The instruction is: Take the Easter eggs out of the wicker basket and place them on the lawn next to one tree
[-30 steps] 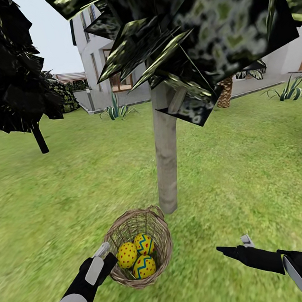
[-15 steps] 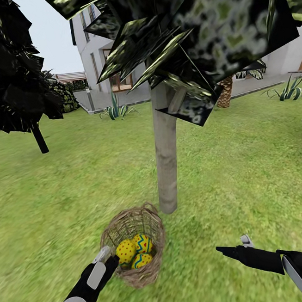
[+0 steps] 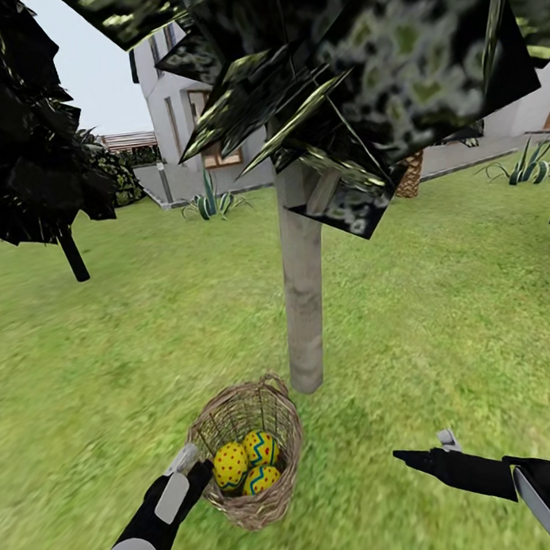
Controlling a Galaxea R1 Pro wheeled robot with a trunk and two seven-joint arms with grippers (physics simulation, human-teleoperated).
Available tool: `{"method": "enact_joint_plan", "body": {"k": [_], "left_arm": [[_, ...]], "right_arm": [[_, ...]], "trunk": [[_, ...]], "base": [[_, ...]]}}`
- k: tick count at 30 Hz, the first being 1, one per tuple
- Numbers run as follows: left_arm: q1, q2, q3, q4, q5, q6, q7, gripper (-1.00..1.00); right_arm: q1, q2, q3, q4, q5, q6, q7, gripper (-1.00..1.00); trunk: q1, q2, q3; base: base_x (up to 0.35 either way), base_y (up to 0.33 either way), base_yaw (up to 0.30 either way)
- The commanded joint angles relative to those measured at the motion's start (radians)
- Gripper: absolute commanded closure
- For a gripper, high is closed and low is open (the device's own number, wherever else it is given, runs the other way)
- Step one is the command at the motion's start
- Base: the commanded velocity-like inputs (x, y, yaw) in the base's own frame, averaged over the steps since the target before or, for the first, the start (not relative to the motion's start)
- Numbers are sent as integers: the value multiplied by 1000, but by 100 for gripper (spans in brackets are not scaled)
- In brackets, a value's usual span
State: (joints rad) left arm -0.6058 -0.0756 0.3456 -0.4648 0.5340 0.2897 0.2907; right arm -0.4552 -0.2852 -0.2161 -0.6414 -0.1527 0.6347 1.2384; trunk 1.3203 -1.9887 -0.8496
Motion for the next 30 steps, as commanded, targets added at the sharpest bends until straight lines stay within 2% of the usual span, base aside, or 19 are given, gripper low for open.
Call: {"method": "enact_joint_plan", "body": {"k": [1,8,14,18,20,27,30], "left_arm": [[0,0,3,-3,11,5,7,-100],[0,2,4,-5,45,8,7,-100],[0,2,4,-10,47,10,8,-100],[0,2,4,-38,47,59,8,-100],[0,2,14,-73,48,88,8,-100],[2,2,62,-93,47,103,8,-100],[5,2,66,-114,48,157,8,-100]], "right_arm": [[0,0,0,0,-4,8,0,-100],[0,-1,-2,-1,-3,8,5,-100],[0,-1,-2,0,-7,8,8,-100],[0,0,-2,0,-10,8,6,-100],[0,0,-2,0,-9,7,5,-100],[0,-2,-2,0,1,5,2,-100],[0,-3,-2,-1,2,5,2,-100]], "trunk": [[-4,7,2],[-31,56,24],[-54,98,43],[-69,126,56],[-77,140,62],[-104,189,84],[-115,210,93]], "base": [[0,0,0],[0,0,0],[0,0,0],[0,0,0],[0,0,0],[0,0,0],[0,0,0]]}}
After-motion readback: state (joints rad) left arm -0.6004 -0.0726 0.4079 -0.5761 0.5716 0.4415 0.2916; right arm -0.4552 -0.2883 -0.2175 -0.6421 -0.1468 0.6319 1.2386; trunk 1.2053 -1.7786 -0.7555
